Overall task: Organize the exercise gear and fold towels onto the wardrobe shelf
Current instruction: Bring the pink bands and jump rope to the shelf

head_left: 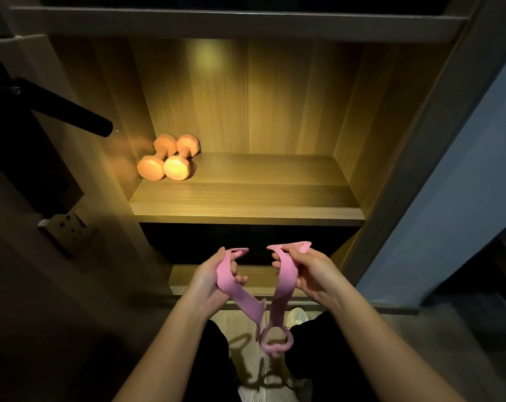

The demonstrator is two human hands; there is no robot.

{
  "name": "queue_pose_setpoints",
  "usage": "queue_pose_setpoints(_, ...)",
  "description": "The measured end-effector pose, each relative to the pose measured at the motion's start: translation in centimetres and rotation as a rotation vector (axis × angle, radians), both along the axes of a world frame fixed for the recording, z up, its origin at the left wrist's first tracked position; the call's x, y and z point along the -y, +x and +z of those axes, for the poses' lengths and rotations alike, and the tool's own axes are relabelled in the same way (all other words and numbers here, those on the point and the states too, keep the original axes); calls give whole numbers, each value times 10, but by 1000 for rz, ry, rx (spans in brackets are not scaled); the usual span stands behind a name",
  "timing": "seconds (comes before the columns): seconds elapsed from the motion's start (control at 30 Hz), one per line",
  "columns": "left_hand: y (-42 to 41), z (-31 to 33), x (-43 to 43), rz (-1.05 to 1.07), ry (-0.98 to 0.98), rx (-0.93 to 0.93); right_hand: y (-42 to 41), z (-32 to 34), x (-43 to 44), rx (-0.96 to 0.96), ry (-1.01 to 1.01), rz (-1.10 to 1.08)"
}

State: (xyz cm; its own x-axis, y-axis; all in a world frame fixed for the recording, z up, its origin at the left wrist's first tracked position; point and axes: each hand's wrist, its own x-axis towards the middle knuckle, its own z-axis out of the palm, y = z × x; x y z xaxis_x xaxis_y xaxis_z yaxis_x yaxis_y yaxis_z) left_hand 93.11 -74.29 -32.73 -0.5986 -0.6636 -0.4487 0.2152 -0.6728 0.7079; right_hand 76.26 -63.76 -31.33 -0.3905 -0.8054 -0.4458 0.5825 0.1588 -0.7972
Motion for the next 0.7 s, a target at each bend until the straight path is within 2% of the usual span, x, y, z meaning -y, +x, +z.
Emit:
queue_pose_setpoints(0.1, 1, -2, -7, -20, 11, 15, 1, -1, -4, -79, 25, 0)
queue_pose_setpoints(0.2, 1, -1, -10, -59, -61, 9, -1, -2, -9, -112, 7, 14)
queue_pose_setpoints(0.27, -2, 1, -11, -11, -88, 59, -2, 0, -12, -114, -14, 19)
queue_pose_setpoints(0.43, -5, 3, -6, 83, -2, 72, -3, 11, -16, -125, -60, 54)
queue_pose_setpoints(0.57, -10, 10, -7, 46, -281, 178, 2, 20, -15, -90, -121, 70)
queue_pose_setpoints(0.7, -15, 16, -14, 33, -442, 289, 12, 29, -12, -140, -187, 114)
